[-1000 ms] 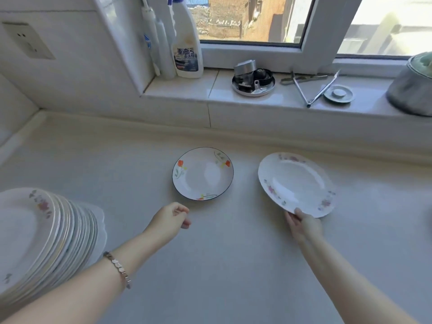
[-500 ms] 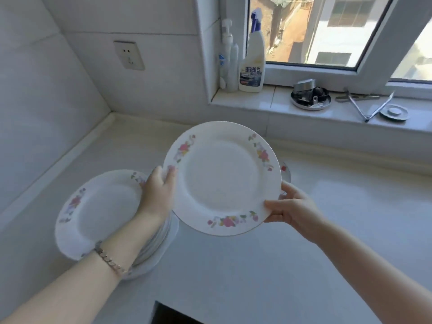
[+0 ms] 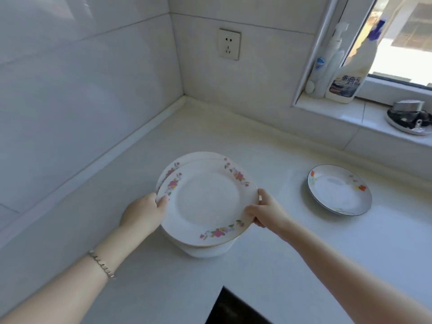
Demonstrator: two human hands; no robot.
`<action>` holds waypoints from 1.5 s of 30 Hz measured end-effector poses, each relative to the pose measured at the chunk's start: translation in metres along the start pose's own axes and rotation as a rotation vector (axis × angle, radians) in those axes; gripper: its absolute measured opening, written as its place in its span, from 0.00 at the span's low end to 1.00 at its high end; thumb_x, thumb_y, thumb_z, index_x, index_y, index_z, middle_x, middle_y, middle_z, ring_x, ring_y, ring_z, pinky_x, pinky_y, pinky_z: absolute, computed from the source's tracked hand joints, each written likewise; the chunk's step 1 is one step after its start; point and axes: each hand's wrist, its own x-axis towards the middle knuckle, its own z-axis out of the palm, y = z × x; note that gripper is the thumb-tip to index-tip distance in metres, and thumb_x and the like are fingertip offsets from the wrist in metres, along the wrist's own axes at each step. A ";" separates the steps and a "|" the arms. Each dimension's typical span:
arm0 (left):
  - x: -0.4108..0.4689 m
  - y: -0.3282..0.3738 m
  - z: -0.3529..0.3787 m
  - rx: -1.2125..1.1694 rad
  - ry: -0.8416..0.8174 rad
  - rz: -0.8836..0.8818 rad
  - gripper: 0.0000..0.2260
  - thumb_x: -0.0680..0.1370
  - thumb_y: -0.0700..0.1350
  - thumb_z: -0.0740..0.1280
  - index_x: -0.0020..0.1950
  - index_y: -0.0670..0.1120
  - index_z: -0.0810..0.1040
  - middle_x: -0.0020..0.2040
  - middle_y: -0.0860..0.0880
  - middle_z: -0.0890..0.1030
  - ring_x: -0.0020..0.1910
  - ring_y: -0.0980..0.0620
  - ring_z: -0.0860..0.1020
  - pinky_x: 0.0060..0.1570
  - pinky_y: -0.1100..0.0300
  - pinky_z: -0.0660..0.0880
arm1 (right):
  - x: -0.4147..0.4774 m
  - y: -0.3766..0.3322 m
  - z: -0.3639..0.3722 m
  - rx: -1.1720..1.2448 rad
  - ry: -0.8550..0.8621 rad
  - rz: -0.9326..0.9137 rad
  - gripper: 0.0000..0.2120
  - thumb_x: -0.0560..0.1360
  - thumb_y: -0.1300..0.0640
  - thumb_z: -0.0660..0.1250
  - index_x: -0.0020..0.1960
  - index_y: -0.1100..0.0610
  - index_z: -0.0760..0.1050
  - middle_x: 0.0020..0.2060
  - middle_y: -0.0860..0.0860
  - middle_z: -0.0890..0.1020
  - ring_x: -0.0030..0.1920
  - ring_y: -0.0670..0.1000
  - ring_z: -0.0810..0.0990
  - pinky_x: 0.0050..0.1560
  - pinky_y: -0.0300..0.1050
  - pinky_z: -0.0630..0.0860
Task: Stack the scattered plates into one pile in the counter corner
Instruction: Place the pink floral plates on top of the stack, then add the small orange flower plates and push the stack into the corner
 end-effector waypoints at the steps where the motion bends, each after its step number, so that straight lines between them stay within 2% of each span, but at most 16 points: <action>1: 0.002 -0.004 0.000 -0.003 0.006 0.006 0.19 0.80 0.54 0.51 0.33 0.47 0.61 0.49 0.38 0.80 0.46 0.41 0.76 0.38 0.56 0.63 | 0.003 0.000 0.005 -0.028 -0.007 0.013 0.16 0.70 0.66 0.59 0.58 0.59 0.65 0.28 0.51 0.71 0.26 0.48 0.67 0.26 0.37 0.62; 7: 0.020 -0.014 -0.001 0.071 0.018 0.059 0.15 0.81 0.54 0.51 0.41 0.46 0.65 0.52 0.40 0.80 0.53 0.40 0.78 0.43 0.55 0.69 | 0.022 -0.003 0.021 -0.200 0.067 0.034 0.16 0.71 0.60 0.60 0.59 0.56 0.64 0.31 0.51 0.76 0.29 0.50 0.71 0.31 0.42 0.68; 11: 0.031 -0.017 0.005 0.018 0.048 0.037 0.16 0.81 0.53 0.50 0.51 0.42 0.69 0.55 0.38 0.77 0.55 0.39 0.76 0.50 0.52 0.72 | 0.031 -0.010 0.024 -0.465 0.160 0.051 0.19 0.72 0.51 0.59 0.62 0.56 0.65 0.47 0.54 0.79 0.47 0.56 0.78 0.46 0.48 0.75; 13: 0.037 -0.015 0.011 -0.254 0.007 -0.033 0.15 0.81 0.50 0.52 0.59 0.41 0.67 0.60 0.38 0.74 0.59 0.38 0.74 0.54 0.51 0.70 | 0.038 -0.013 0.029 -0.467 0.214 0.052 0.24 0.73 0.48 0.60 0.66 0.56 0.64 0.56 0.55 0.73 0.58 0.58 0.74 0.56 0.51 0.74; 15: 0.040 -0.010 0.017 -0.696 -0.050 -0.124 0.17 0.80 0.46 0.53 0.69 0.44 0.64 0.69 0.42 0.70 0.66 0.43 0.70 0.60 0.54 0.67 | 0.045 -0.016 0.035 -0.234 0.249 0.074 0.31 0.73 0.47 0.61 0.73 0.54 0.57 0.66 0.56 0.67 0.66 0.58 0.68 0.65 0.54 0.69; 17: 0.037 -0.003 0.023 -0.989 -0.059 -0.166 0.21 0.81 0.45 0.52 0.75 0.48 0.58 0.75 0.48 0.64 0.73 0.48 0.64 0.69 0.55 0.62 | 0.052 -0.017 0.043 0.090 0.250 0.060 0.29 0.74 0.48 0.61 0.73 0.52 0.57 0.67 0.54 0.69 0.64 0.57 0.71 0.65 0.56 0.70; 19: 0.032 0.003 0.027 -1.059 -0.020 -0.148 0.22 0.82 0.46 0.50 0.77 0.48 0.55 0.77 0.50 0.60 0.75 0.52 0.60 0.72 0.58 0.57 | 0.053 -0.015 0.049 0.204 0.280 0.046 0.25 0.76 0.50 0.59 0.72 0.51 0.59 0.63 0.51 0.73 0.60 0.54 0.74 0.63 0.57 0.72; 23: 0.029 0.001 0.028 -0.925 0.006 -0.105 0.22 0.82 0.46 0.50 0.77 0.46 0.55 0.76 0.48 0.62 0.74 0.50 0.62 0.69 0.60 0.59 | 0.052 -0.010 0.050 0.185 0.298 0.029 0.22 0.78 0.52 0.57 0.71 0.51 0.60 0.57 0.47 0.73 0.57 0.51 0.73 0.62 0.53 0.72; 26: 0.030 0.000 0.022 -0.540 0.034 -0.082 0.23 0.82 0.50 0.51 0.76 0.44 0.56 0.75 0.44 0.65 0.73 0.44 0.65 0.69 0.51 0.61 | 0.050 -0.006 0.041 0.175 0.233 0.039 0.19 0.78 0.51 0.56 0.68 0.52 0.65 0.56 0.48 0.75 0.57 0.51 0.74 0.60 0.48 0.72; 29: 0.032 0.013 0.010 -0.341 0.237 0.129 0.23 0.81 0.49 0.53 0.72 0.38 0.63 0.73 0.39 0.66 0.74 0.42 0.63 0.72 0.45 0.57 | 0.045 0.002 0.025 0.164 0.169 0.075 0.15 0.79 0.50 0.55 0.61 0.54 0.72 0.49 0.49 0.78 0.52 0.51 0.76 0.58 0.48 0.72; 31: 0.030 0.032 0.004 -0.381 0.292 0.330 0.22 0.78 0.48 0.54 0.65 0.36 0.71 0.69 0.38 0.70 0.70 0.40 0.67 0.70 0.50 0.61 | 0.036 0.013 0.012 0.137 0.142 0.121 0.11 0.79 0.51 0.57 0.54 0.55 0.74 0.46 0.51 0.79 0.48 0.52 0.78 0.55 0.47 0.74; 33: 0.021 0.061 -0.002 -0.510 0.158 0.428 0.16 0.78 0.44 0.55 0.60 0.39 0.75 0.62 0.43 0.75 0.64 0.45 0.72 0.64 0.59 0.65 | 0.022 0.030 -0.002 0.051 0.117 0.134 0.06 0.78 0.54 0.59 0.48 0.53 0.74 0.43 0.51 0.80 0.45 0.52 0.79 0.50 0.45 0.74; 36: 0.005 0.119 0.001 -0.647 -0.187 0.429 0.09 0.79 0.40 0.57 0.48 0.45 0.77 0.46 0.47 0.81 0.46 0.49 0.79 0.48 0.61 0.74 | -0.002 0.064 -0.030 -0.130 0.101 0.127 0.03 0.77 0.56 0.60 0.49 0.51 0.73 0.39 0.46 0.79 0.43 0.50 0.77 0.42 0.40 0.71; 39: -0.010 0.183 0.024 -0.714 -0.504 0.383 0.11 0.78 0.38 0.56 0.38 0.48 0.73 0.39 0.47 0.79 0.34 0.52 0.77 0.34 0.65 0.71 | -0.031 0.097 -0.066 -0.281 0.141 0.178 0.08 0.77 0.54 0.60 0.54 0.50 0.74 0.42 0.45 0.79 0.42 0.49 0.76 0.41 0.38 0.71; 42: -0.035 0.243 0.054 -0.617 -0.701 0.363 0.09 0.77 0.39 0.55 0.42 0.46 0.73 0.37 0.50 0.78 0.34 0.54 0.77 0.34 0.62 0.70 | -0.066 0.130 -0.110 -0.329 0.224 0.258 0.12 0.77 0.53 0.59 0.59 0.52 0.73 0.50 0.48 0.80 0.43 0.49 0.76 0.42 0.39 0.71; 45: -0.069 0.304 0.082 -0.533 -0.787 0.394 0.08 0.77 0.39 0.55 0.46 0.44 0.73 0.36 0.50 0.77 0.34 0.53 0.76 0.34 0.63 0.69 | -0.101 0.171 -0.160 -0.265 0.333 0.320 0.13 0.77 0.53 0.59 0.60 0.54 0.73 0.49 0.48 0.80 0.42 0.50 0.77 0.41 0.40 0.71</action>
